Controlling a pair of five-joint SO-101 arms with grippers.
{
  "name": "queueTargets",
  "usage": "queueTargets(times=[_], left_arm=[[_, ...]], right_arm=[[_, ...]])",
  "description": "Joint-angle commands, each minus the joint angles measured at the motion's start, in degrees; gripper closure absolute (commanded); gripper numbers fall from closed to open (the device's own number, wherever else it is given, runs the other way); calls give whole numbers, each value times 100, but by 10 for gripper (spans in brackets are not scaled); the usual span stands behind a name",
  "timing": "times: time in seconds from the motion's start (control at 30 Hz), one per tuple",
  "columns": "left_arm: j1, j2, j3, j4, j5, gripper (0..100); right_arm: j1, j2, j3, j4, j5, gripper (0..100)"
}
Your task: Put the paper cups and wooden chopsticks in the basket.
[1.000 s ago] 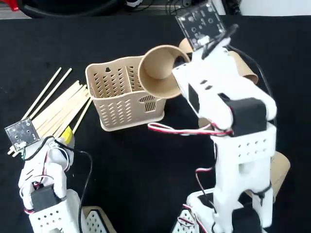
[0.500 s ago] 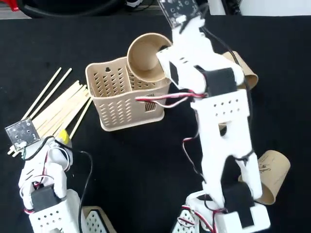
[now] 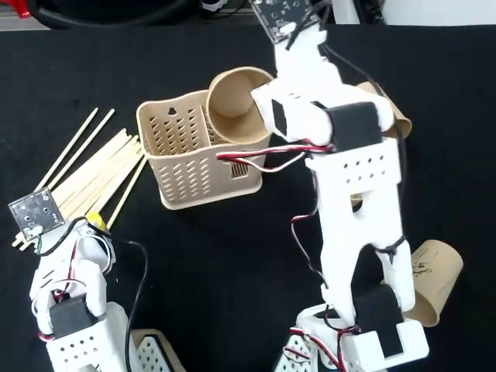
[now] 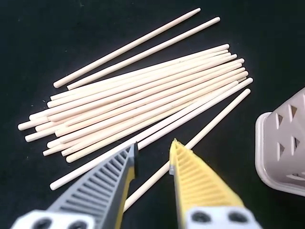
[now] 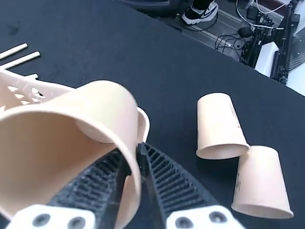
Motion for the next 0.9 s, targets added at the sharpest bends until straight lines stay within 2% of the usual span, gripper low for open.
queueTargets(times=[0.0, 0.13, 0.27, 0.53, 0.7, 0.87], left_arm=[[75, -26, -101, -97, -18, 873], [75, -26, -92, -105, -26, 873], [84, -26, -66, -105, -334, 873], [92, -26, -66, -105, -343, 873], [92, -26, -66, -105, -352, 873], [92, -26, -66, -105, -360, 873]], right_arm=[[-62, -13, -637, 334, -79, 987], [-53, 321, -804, 492, -79, 987], [-35, 998, -1147, 853, -79, 987], [-53, 2220, -2835, 1662, -264, 982], [-53, 2580, -3345, 1820, -237, 910], [-70, 2580, -3538, 1820, -237, 906]])
